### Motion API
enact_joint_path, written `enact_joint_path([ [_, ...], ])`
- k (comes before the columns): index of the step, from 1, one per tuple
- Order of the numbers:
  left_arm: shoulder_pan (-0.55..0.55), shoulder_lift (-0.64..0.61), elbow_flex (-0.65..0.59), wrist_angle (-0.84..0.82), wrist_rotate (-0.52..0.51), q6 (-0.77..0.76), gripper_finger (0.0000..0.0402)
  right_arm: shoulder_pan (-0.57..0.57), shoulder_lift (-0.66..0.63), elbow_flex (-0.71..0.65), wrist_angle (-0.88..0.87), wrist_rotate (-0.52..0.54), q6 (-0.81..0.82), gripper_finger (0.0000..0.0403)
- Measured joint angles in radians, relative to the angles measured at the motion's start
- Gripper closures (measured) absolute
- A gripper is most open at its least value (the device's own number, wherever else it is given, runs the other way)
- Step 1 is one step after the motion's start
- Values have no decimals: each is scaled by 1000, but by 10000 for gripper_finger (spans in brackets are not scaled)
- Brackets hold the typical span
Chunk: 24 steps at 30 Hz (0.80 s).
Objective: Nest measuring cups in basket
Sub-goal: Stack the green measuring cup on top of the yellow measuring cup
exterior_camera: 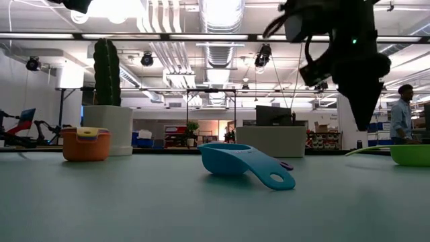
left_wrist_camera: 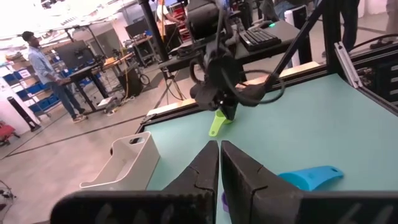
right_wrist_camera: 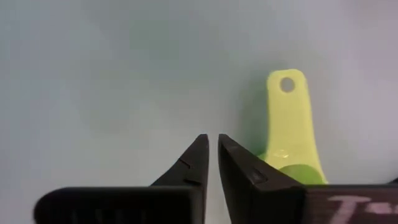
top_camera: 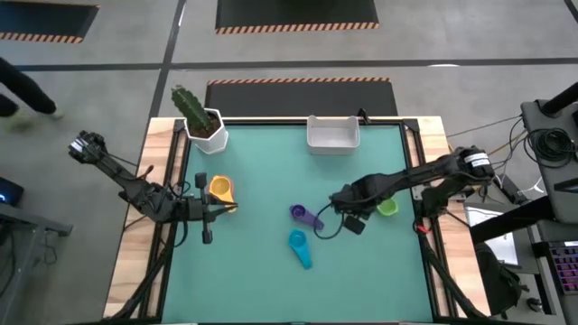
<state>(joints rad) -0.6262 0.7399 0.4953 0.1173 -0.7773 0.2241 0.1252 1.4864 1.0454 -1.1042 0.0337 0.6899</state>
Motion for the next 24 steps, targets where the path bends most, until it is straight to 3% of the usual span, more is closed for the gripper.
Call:
enact_joint_path([
  [13,0,0,0,0,-1,0,402,-167,-2,-26,-49,-6,-212,214],
  [24,0,0,0,-5,-1,0,402,-224,0,-82,-31,-5,-262,137],
])
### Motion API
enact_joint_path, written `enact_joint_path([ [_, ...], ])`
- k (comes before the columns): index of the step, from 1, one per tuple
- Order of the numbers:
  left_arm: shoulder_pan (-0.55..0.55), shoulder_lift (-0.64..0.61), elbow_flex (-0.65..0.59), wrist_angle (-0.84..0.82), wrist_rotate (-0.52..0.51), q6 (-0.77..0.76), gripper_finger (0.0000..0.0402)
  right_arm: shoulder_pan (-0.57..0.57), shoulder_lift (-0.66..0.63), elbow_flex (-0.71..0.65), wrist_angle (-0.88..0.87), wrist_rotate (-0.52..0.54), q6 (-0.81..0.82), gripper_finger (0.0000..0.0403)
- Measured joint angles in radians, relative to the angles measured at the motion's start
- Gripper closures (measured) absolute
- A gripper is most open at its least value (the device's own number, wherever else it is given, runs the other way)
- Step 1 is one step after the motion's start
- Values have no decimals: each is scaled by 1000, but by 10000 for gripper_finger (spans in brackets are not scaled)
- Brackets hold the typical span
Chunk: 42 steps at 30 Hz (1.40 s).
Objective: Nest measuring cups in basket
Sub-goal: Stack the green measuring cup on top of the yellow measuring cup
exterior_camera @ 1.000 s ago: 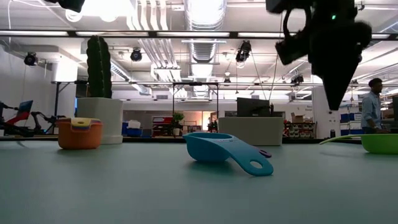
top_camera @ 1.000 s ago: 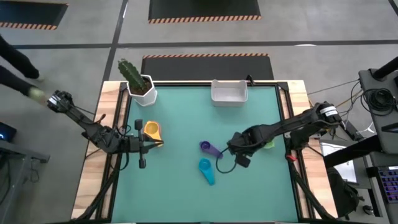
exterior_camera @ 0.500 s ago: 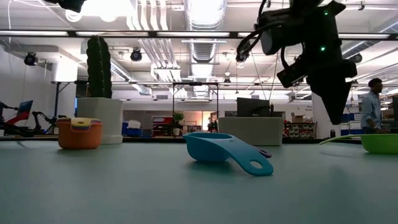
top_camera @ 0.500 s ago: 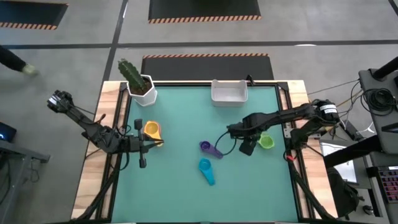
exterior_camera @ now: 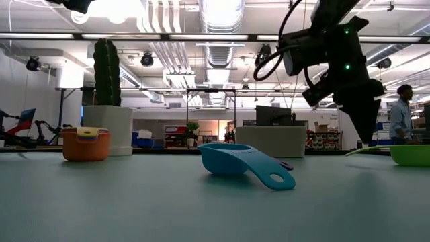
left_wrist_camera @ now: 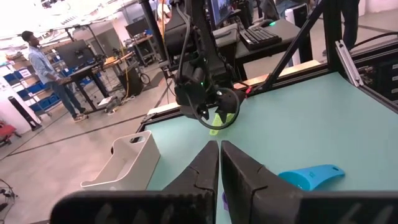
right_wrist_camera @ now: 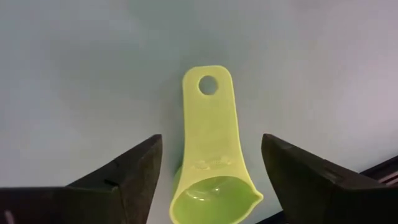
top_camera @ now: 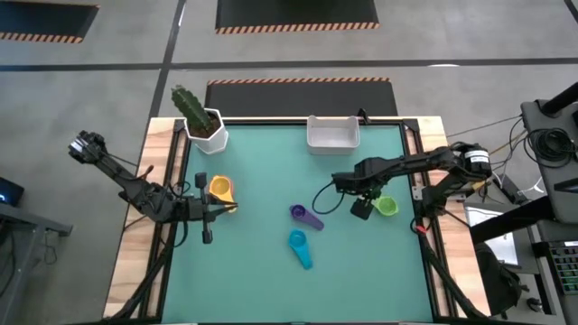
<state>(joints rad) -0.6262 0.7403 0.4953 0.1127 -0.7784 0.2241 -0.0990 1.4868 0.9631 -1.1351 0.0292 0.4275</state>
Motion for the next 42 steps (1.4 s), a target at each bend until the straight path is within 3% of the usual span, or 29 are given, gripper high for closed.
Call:
enact_joint_path([
  [32,0,0,0,-2,0,0,402,-6,2,-119,155,52,-76,146],
  [42,0,0,0,-2,0,0,402,-6,2,-119,157,52,-82,208],
])
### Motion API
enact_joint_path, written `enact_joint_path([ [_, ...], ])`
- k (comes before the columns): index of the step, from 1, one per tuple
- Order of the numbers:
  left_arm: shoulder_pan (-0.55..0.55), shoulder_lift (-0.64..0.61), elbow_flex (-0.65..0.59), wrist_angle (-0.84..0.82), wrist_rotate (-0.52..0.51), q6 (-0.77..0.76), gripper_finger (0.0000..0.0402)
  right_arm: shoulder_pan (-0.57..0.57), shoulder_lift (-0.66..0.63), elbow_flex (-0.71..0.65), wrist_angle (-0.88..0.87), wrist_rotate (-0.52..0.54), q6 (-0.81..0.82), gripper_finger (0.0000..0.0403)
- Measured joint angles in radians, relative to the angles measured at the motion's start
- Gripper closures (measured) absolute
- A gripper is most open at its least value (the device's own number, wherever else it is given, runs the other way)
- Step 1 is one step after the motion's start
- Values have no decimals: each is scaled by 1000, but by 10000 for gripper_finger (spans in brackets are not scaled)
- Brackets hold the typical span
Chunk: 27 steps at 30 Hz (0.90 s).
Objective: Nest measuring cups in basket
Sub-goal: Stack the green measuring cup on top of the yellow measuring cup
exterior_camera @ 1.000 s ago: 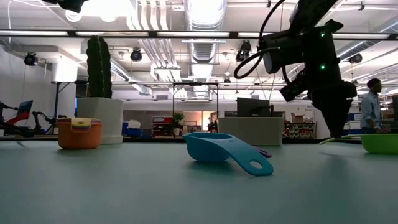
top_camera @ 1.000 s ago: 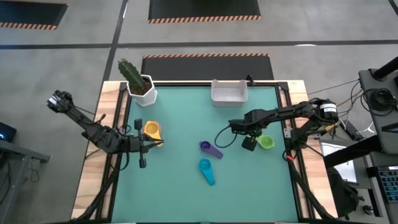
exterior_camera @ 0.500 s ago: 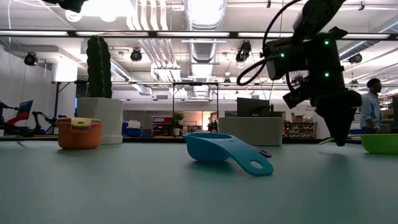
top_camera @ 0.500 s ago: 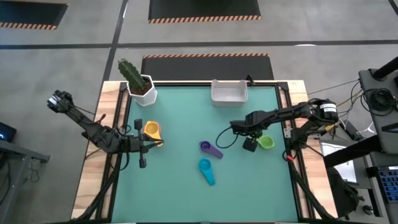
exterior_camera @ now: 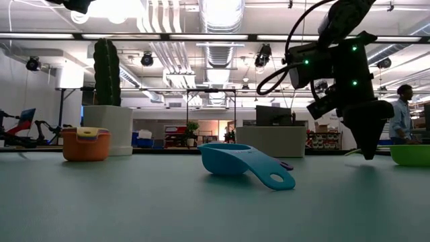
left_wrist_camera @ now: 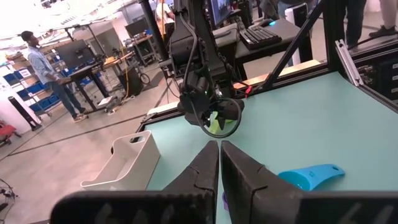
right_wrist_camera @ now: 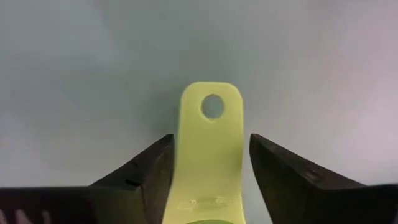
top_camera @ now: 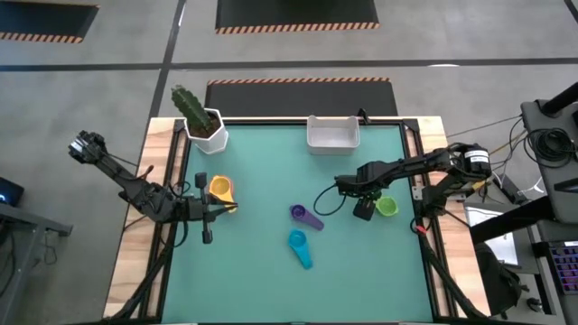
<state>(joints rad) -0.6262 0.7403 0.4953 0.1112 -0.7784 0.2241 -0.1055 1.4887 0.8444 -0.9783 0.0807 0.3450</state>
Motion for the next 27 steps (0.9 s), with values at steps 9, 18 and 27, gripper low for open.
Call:
enact_joint_path([
  [9,0,0,0,0,0,0,402,0,0,6,-4,-1,-3,256],
  [18,0,0,0,0,0,0,402,0,0,53,-11,-1,-16,259],
  [27,0,0,0,1,0,0,402,0,0,122,-12,-1,-66,262],
])
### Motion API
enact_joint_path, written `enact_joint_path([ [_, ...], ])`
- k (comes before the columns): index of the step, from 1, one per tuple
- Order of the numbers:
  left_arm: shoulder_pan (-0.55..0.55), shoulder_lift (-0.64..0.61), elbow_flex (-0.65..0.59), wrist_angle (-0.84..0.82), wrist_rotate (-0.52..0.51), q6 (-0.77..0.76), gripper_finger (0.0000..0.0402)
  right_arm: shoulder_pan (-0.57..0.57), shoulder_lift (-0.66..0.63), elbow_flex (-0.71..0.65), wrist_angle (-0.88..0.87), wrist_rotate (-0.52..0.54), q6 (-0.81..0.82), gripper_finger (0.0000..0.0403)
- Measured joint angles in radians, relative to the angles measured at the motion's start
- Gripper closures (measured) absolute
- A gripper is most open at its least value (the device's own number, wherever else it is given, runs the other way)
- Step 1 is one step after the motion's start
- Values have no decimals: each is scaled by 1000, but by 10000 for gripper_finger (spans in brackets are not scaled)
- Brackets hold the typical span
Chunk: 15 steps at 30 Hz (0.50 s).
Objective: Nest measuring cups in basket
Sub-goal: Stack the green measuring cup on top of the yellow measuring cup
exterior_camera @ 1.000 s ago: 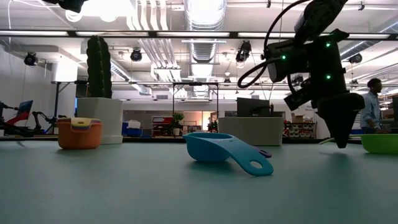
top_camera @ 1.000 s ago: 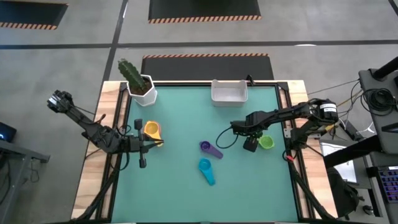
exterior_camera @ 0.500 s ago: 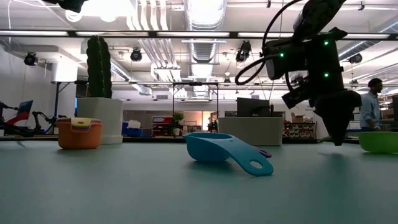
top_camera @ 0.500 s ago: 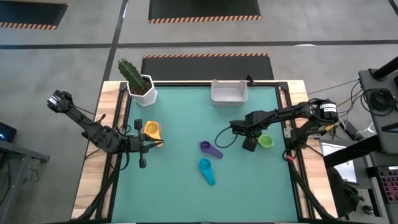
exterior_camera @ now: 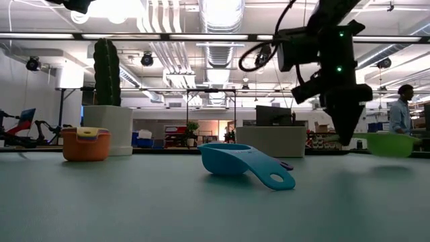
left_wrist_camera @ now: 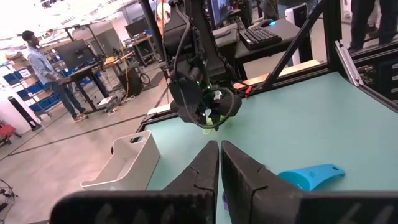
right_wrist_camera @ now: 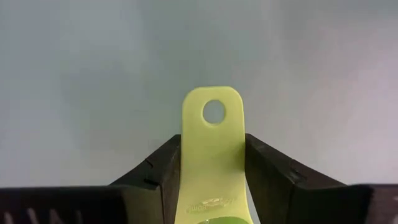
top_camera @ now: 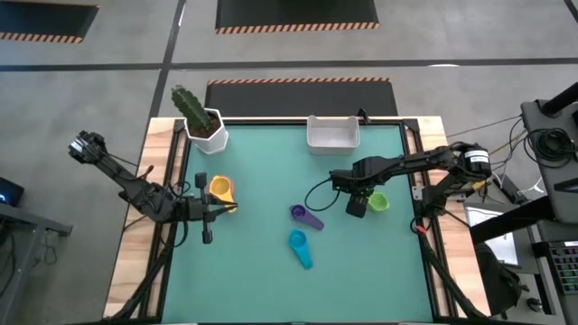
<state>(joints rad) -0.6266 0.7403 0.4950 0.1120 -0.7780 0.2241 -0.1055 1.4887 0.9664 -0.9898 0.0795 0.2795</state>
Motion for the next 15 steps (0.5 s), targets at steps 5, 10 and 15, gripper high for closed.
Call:
enact_joint_path([
  [5,0,0,0,0,0,0,402,0,0,45,2,0,-53,263],
  [10,0,0,0,0,0,0,402,3,3,107,20,1,-126,264],
  [15,0,0,0,6,0,0,402,3,43,195,34,1,-181,264],
])
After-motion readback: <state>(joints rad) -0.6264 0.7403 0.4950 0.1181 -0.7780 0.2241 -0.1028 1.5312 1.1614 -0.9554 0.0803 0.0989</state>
